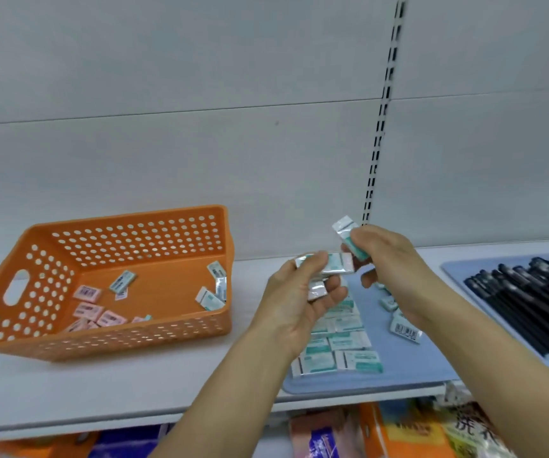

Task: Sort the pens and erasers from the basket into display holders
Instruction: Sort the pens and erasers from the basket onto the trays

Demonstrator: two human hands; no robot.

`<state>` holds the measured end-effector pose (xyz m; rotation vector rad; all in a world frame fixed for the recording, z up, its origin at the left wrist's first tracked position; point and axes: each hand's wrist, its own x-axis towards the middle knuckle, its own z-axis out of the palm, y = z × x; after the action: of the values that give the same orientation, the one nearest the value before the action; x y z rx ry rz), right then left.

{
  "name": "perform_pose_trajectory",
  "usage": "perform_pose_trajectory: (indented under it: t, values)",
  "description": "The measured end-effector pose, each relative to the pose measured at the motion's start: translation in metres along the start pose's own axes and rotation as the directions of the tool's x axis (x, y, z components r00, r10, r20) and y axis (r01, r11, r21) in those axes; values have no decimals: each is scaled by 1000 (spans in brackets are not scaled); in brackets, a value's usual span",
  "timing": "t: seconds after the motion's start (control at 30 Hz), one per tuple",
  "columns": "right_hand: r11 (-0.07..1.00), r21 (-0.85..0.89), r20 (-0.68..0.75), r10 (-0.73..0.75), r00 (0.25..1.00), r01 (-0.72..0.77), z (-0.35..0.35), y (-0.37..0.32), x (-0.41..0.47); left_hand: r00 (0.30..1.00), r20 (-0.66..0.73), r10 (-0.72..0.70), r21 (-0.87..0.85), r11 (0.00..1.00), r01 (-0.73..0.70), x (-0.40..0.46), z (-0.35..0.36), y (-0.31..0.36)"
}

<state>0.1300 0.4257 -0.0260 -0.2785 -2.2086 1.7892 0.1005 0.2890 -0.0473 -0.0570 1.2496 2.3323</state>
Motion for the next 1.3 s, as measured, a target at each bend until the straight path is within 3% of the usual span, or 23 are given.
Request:
perform_pose_trajectory:
  t: [0.07,0.13,0.2,0.33,0.47,0.73,0.77,0.83,0.87,0.9,1.03,1.17,1.3]
  values:
    - [998,-37,-115,-47,992,43,-11,11,6,996,-73,47,-25,998,-49,5,-3,4]
    - [991,-116,-118,-80,990,66,-20,26,9,990,-108,93,-61,993,-100,8,-6,10]
    - [953,-281,-3,-118,993,113,-24,42,7,987,-91,130,-82,987,-138,10,-5,18]
    - [700,-654,248,-162,955,289,-17,72,-7,981,-58,184,-106,976,-189,11,-3,27]
    - [560,-760,268,-189,945,328,-8,86,-19,979,-51,196,-114,973,-201,10,-7,24]
    - [655,-701,117,-285,951,283,-10,90,-21,994,-28,105,-69,992,-106,2,-18,1]
    - [729,-626,87,-287,954,277,-10,85,-22,994,-21,107,-31,994,-108,1,-20,-2]
    - [944,-257,75,-192,979,205,-10,68,-26,993,10,118,71,990,-118,-3,-23,-9]
    - [986,-73,113,-140,984,149,-9,60,-27,992,37,121,124,984,-124,-5,-24,-12]
    - [992,-2,143,-122,982,123,-8,56,-28,990,67,120,172,977,-130,-7,-26,-16]
    - [997,-19,123,-76,990,79,-3,53,-32,984,137,116,289,945,-152,-15,-33,-26]
    - [999,-2,17,52,998,-52,-14,65,-37,982,47,184,367,911,-189,-22,-48,-27]
    - [976,-168,31,145,989,-138,-15,80,-38,944,-9,330,609,751,-257,-26,-61,-32]
